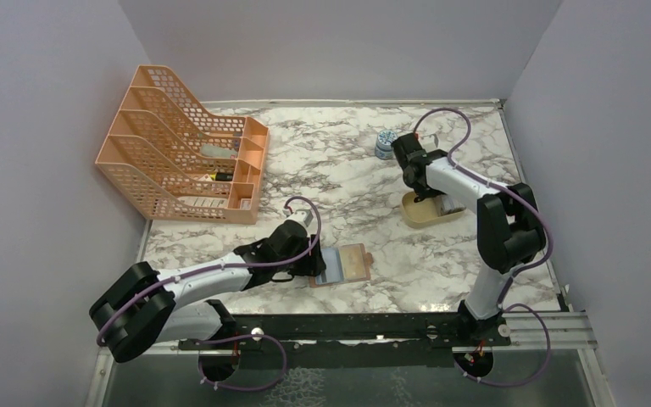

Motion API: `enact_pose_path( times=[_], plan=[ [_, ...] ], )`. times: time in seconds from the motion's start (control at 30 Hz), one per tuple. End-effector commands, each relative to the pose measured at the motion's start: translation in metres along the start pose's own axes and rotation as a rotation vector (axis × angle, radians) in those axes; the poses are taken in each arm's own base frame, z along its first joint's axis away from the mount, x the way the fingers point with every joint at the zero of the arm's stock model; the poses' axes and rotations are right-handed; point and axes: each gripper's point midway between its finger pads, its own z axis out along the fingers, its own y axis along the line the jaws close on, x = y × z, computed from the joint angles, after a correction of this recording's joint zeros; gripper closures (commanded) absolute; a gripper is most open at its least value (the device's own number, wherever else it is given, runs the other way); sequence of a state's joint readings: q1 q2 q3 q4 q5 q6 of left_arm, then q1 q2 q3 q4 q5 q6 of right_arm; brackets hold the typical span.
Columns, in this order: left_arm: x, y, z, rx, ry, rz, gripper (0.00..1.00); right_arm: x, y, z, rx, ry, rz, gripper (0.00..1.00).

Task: Put the credit cards into the card holder
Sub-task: Pick up the credit card from the storage box.

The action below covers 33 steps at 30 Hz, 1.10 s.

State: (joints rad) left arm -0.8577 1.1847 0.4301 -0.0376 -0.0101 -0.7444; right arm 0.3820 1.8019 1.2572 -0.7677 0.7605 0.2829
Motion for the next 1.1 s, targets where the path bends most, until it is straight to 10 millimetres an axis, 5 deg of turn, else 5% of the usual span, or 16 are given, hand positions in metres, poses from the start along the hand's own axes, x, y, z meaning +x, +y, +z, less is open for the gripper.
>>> enact_pose_path(
  times=[0.0,0.8,1.07],
  plan=[
    [-0.008,-0.003,0.004,0.011,-0.036,0.023,0.42,-0.011,-0.011,0.005,0.066,-0.019,0.011,0.6],
    [-0.039,-0.025,-0.024,0.065,-0.12,0.04,0.41,-0.005,-0.007,0.015,0.067,0.007,-0.006,0.58],
    [-0.037,-0.022,-0.026,0.061,-0.125,0.033,0.41,-0.008,-0.015,0.01,0.088,-0.006,0.02,0.67]
  ],
)
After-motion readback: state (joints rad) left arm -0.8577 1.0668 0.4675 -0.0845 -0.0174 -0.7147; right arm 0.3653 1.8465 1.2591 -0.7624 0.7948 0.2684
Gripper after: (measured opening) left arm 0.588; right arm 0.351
